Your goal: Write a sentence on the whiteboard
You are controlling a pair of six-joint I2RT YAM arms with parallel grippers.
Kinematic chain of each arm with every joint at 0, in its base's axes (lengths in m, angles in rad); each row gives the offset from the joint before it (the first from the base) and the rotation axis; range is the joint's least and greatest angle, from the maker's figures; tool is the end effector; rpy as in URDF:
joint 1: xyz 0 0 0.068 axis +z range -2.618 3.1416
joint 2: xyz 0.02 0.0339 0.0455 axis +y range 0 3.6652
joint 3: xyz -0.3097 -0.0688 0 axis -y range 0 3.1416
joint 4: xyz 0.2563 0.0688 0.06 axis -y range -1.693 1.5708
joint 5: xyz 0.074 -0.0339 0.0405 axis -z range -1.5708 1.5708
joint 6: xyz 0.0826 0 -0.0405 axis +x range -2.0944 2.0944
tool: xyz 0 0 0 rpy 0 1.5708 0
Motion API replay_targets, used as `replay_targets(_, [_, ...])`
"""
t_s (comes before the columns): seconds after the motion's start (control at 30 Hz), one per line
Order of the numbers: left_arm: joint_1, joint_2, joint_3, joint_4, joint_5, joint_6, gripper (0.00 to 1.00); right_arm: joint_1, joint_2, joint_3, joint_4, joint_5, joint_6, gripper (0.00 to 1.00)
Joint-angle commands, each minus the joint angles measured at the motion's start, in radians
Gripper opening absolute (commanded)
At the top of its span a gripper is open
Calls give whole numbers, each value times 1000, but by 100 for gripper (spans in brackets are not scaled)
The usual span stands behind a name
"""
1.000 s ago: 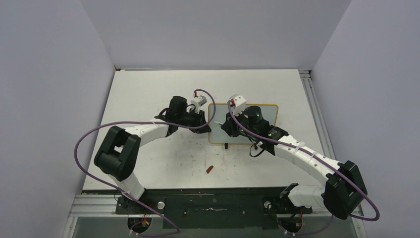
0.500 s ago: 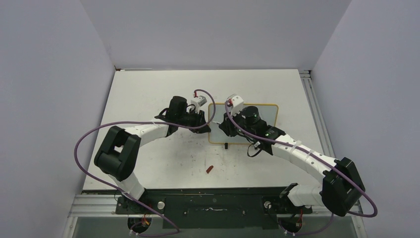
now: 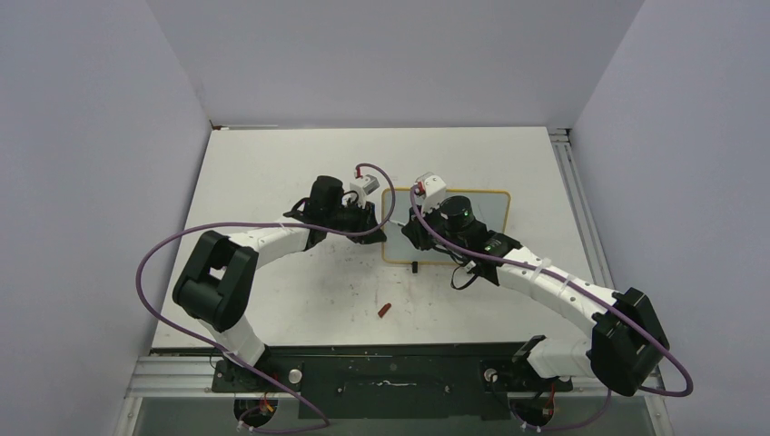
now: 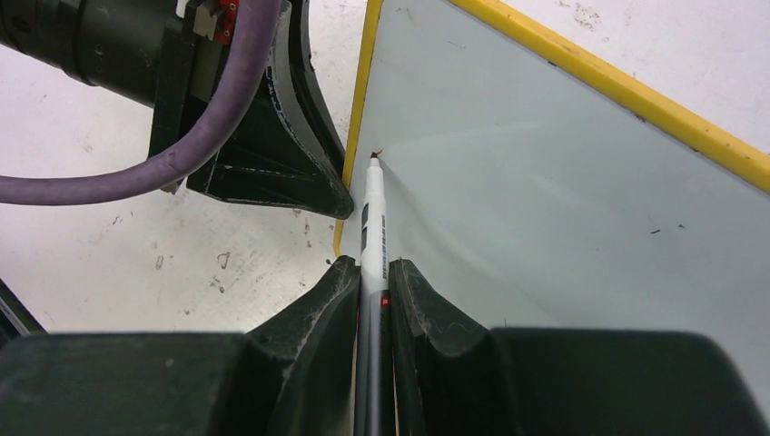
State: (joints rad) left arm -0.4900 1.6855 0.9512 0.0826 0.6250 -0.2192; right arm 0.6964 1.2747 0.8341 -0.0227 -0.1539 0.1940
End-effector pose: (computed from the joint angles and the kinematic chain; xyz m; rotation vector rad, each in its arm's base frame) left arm 0.3284 -0.2299 0.2085 0.6642 2.1941 -1.0748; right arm 0.2422 0.2190 0.2851 -0.6194 2.0107 0.7058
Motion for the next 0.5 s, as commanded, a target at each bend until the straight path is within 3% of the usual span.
replay_targets(0.0, [-5,6,46,6,9,21,16,4,7,46,47,76,-13,5])
replay_targets(0.47, [-12,9,50,-3,3,29,15,6,-14,73,80,128,-24,5])
